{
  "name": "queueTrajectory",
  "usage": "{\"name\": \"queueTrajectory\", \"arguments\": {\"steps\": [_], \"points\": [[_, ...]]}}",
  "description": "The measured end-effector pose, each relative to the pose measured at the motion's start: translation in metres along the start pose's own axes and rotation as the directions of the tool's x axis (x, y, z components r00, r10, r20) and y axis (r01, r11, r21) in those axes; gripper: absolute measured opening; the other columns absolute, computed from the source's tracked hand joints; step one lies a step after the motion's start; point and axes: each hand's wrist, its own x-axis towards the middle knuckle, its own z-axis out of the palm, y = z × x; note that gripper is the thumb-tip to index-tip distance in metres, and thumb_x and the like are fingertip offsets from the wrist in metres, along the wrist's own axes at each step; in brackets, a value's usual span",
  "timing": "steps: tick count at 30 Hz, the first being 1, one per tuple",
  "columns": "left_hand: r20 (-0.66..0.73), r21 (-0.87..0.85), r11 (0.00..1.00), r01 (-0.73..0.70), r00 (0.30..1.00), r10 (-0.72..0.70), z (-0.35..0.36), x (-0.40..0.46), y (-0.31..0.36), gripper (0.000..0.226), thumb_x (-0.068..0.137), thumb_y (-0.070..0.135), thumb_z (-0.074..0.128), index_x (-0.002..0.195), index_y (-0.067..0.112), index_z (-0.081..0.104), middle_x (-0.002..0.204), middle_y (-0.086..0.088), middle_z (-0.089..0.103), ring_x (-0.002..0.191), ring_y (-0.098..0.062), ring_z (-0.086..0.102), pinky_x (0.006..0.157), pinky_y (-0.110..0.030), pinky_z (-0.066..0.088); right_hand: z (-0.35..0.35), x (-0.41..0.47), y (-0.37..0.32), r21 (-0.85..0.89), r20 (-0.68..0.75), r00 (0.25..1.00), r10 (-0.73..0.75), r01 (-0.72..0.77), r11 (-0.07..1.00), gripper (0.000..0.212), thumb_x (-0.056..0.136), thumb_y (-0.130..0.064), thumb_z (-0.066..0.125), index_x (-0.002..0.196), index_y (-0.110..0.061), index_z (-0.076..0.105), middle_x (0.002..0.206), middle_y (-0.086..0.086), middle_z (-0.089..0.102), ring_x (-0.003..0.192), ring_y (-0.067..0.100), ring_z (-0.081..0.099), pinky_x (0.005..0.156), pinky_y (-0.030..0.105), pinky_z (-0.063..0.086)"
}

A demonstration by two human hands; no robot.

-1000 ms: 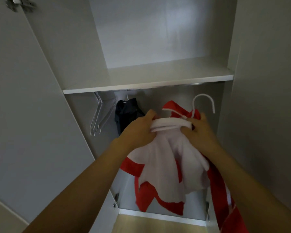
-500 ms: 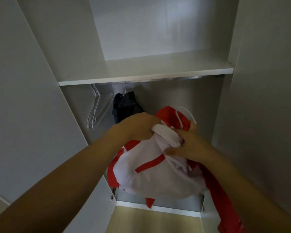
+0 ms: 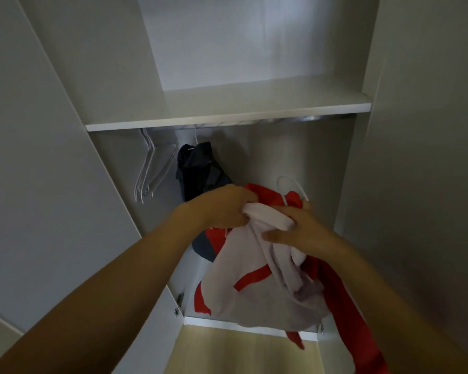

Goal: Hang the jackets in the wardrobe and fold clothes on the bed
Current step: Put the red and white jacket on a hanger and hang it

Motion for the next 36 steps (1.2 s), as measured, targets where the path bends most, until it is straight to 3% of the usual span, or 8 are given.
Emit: {"name": "queueTrajectory", "arguments": {"steps": [5, 10, 14, 22, 25, 27, 32, 36], "points": [[-0.143, -0.289, 0.945, 0.15, 0.97, -0.198, 0.006, -0.008, -0.003, 0.044, 0.075, 0.032, 0.078, 0.107, 0.034, 0.049, 0.093, 0.021, 0.055, 0.081, 0.004, 0.055, 0.063, -0.011, 0.042, 0.0, 0.008, 0.004, 0.331, -0.213, 0.972, 0.102, -0.026, 0.943, 0.019, 0.087, -0.015, 0.067, 0.095, -0.032, 0.069, 0.123, 0.009, 0.048, 0.107, 0.024, 0.056, 0.101, 0.04, 0.044], [0.051, -0.955, 0.241, 0.17, 0.9, -0.433, 0.051, -0.024, 0.001, 0.031, 0.087, 0.012, 0.071, 0.115, 0.018, 0.061, 0.107, 0.004, 0.071, 0.091, -0.007, 0.07, 0.071, -0.021, 0.057, 0.001, 0.0, 0.014, 0.508, -0.228, 0.951, 0.209, -0.067, 0.859, 0.026, 0.089, -0.016, 0.062, 0.113, -0.021, 0.069, 0.133, 0.015, 0.05, 0.115, 0.029, 0.056, 0.106, 0.048, 0.041], [0.023, -0.981, 0.136, 0.138, 0.781, -0.624, 0.071, -0.016, 0.01, 0.017, 0.092, 0.024, 0.064, 0.109, 0.02, 0.065, 0.11, -0.004, 0.07, 0.094, -0.017, 0.068, 0.075, -0.027, 0.057, 0.01, -0.006, 0.01, 0.471, -0.187, 0.954, 0.236, -0.124, 0.873, 0.037, 0.089, -0.03, 0.064, 0.125, -0.021, 0.063, 0.138, 0.009, 0.047, 0.117, 0.028, 0.055, 0.105, 0.048, 0.042], [-0.053, -0.97, 0.205, 0.131, 0.711, -0.701, 0.079, -0.01, 0.011, 0.022, 0.1, 0.033, 0.048, 0.083, 0.024, 0.058, 0.077, -0.001, 0.067, 0.065, -0.011, 0.066, 0.06, -0.025, 0.053, 0.013, -0.016, 0.009, 0.596, -0.096, 0.939, 0.332, -0.213, 0.774, 0.018, 0.086, -0.019, 0.062, 0.102, -0.019, 0.07, 0.098, 0.009, 0.073, 0.092, 0.025, 0.068, 0.089, 0.04, 0.052], [-0.371, -0.683, 0.674, 0.283, 0.66, -0.653, 0.078, -0.008, 0.011, 0.017, 0.096, 0.029, 0.056, 0.087, 0.023, 0.042, 0.076, 0.001, 0.054, 0.061, -0.009, 0.053, 0.054, -0.021, 0.04, 0.019, -0.018, 0.011, 0.631, -0.127, 0.925, 0.358, -0.203, 0.748, 0.014, 0.085, -0.014, 0.06, 0.09, -0.019, 0.071, 0.086, 0.006, 0.073, 0.085, 0.024, 0.068, 0.08, 0.035, 0.053], [-0.528, -0.523, 0.8, 0.293, 0.625, -0.574, 0.078, -0.012, 0.013, 0.022, 0.093, 0.024, 0.059, 0.083, 0.023, 0.039, 0.071, 0.003, 0.049, 0.058, -0.007, 0.046, 0.051, -0.019, 0.038, 0.022, -0.019, 0.012, 0.693, -0.154, 0.905, 0.397, -0.187, 0.696, 0.014, 0.084, -0.011, 0.058, 0.086, -0.018, 0.07, 0.077, 0.004, 0.072, 0.08, 0.024, 0.067, 0.073, 0.033, 0.052], [0.029, -0.803, 0.546, 0.237, 0.932, -0.362, 0.099, -0.032, 0.017, 0.024, 0.082, 0.014, 0.056, 0.104, 0.024, 0.058, 0.104, 0.001, 0.063, 0.099, -0.018, 0.062, 0.089, -0.038, 0.053, 0.022, -0.02, 0.012, 0.755, -0.194, 0.871, 0.452, -0.161, 0.635, 0.014, 0.08, -0.01, 0.058, 0.084, -0.018, 0.07, 0.075, 0.004, 0.072, 0.077, 0.024, 0.067, 0.065, 0.031, 0.05], [0.222, -0.675, 0.633, 0.379, 0.923, -0.316, 0.137, -0.032, 0.015, 0.038, 0.089, 0.026, 0.063, 0.126, 0.027, 0.054, 0.121, 0.002, 0.061, 0.11, -0.018, 0.059, 0.097, -0.039, 0.049, 0.023, -0.021, 0.012, 0.782, -0.239, 0.851, 0.468, -0.117, 0.612, 0.015, 0.079, -0.012, 0.058, 0.075, -0.021, 0.07, 0.068, 0.0, 0.072, 0.068, 0.018, 0.068, 0.064, 0.031, 0.051]]}}
